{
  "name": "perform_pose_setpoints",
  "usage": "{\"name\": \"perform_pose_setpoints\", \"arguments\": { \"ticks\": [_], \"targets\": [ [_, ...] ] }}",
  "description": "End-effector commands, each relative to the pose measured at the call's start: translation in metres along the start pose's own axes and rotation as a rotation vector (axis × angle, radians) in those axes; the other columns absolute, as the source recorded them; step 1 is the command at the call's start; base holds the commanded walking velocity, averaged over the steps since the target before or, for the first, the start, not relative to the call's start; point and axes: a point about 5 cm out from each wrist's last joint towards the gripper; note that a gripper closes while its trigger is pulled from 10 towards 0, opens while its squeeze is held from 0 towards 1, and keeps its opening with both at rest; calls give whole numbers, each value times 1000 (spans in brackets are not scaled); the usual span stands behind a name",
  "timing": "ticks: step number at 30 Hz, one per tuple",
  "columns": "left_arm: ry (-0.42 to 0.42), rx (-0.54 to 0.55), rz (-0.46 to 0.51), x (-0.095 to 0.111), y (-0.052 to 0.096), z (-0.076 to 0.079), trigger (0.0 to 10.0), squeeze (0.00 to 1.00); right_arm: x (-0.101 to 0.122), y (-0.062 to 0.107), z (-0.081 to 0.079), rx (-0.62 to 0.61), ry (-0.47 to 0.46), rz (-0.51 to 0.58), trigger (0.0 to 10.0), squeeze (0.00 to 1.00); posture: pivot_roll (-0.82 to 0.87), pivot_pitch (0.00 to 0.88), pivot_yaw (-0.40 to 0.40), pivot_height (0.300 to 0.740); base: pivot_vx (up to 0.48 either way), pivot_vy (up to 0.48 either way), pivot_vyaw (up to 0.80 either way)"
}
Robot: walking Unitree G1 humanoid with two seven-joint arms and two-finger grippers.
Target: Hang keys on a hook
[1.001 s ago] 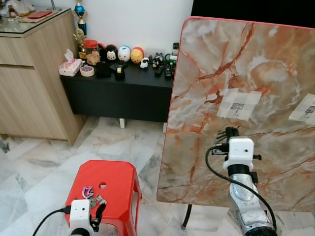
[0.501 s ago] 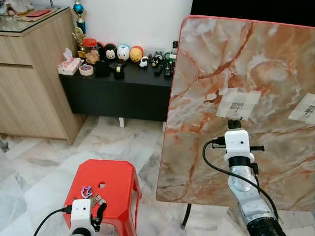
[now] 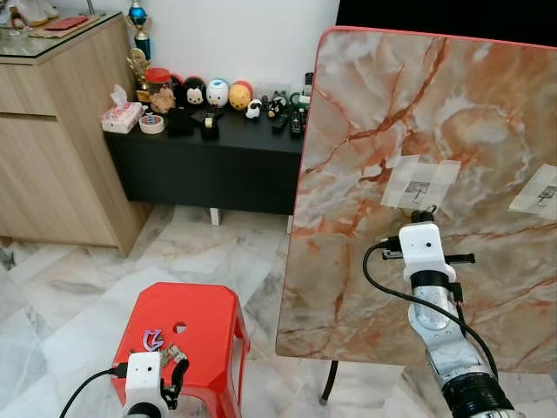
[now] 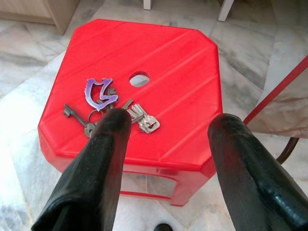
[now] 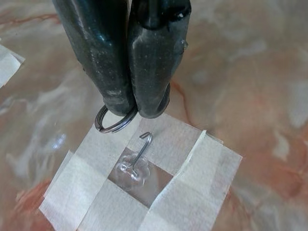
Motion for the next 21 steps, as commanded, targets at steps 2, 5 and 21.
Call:
{"name": "perform_pose_setpoints", "arguments": {
  "ticks": [2,5,21],
  "targets": [
    [6,-12,2,2,-3,5,10000,0,5,-9,4,-6,41,7,10000,0,24,7,-97,740,0,0,0],
    [6,-12,2,2,-3,5,10000,0,5,-10,4,-2,56,11,10000,0,22,8,-98,740,0,0,0],
    [5,-15,-4,0,-2,6,10000,0,3,-10,1,32,85,-3,10000,0,22,6,-98,740,0,0,0]
  ]
}}
Point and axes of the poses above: a point about 5 cm out from each wrist's last joint towards the gripper, its own y axis pointing back from the gripper into the wrist, its own x axis along the axis of the wrist's last joint, z = x × y, and after that the axes turned 7 degrees about y, right-handed
